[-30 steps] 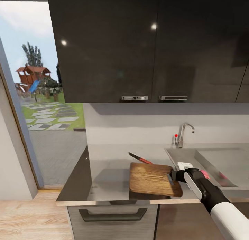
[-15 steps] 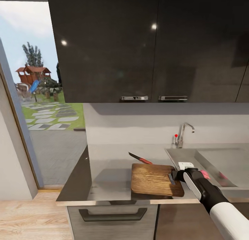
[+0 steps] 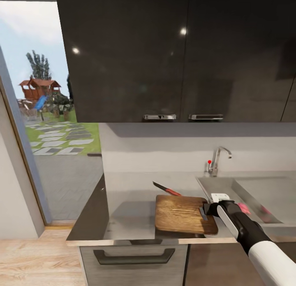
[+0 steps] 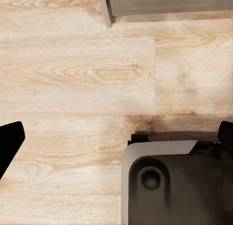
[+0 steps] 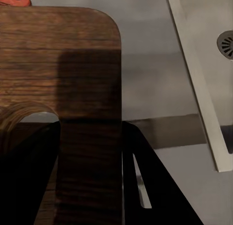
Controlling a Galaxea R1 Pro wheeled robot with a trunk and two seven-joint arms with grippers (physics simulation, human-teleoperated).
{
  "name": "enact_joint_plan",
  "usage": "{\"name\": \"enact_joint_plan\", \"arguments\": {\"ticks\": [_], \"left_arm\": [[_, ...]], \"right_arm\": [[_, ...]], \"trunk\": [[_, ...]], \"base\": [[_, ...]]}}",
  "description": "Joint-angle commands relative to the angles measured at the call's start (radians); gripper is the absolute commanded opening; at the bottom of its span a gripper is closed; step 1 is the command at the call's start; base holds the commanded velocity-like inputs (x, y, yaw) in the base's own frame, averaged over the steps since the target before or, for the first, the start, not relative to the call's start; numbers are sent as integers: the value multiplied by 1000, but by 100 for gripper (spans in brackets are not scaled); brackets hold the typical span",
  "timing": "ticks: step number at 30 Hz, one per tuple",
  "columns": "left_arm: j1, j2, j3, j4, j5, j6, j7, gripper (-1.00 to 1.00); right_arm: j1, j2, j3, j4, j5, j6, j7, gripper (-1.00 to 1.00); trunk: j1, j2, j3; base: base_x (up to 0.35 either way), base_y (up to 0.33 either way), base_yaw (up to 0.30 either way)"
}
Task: In the kitchen, take the Vidalia onion out of the sink, dice it on the chopping board with the paring knife, put the diced onion into the bowl on the countertop, then place both the paring knife and the chopping board into the sink.
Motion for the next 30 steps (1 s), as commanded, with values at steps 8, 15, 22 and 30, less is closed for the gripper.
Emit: {"name": "enact_joint_plan", "arguments": {"ticks": [8, 15, 22, 30], "left_arm": [[1, 0, 1, -1, 3, -1, -1, 100], [1, 0, 1, -1, 0, -1, -1, 100], [1, 1, 2, -1, 0, -1, -1, 100], [1, 0, 1, -1, 0, -1, -1, 100]], "right_arm": [[0, 10, 25, 2, -7, 3, -11, -100], [0, 16, 47, 5, -6, 3, -27, -100], [0, 19, 49, 7, -6, 3, -29, -100], [0, 18, 49, 9, -6, 3, -27, -100]], "trunk": [[1, 0, 0], [1, 0, 0], [1, 0, 0], [1, 0, 0]], "base": [[226, 0, 0], [156, 0, 0], [116, 0, 0], [108, 0, 0]]}}
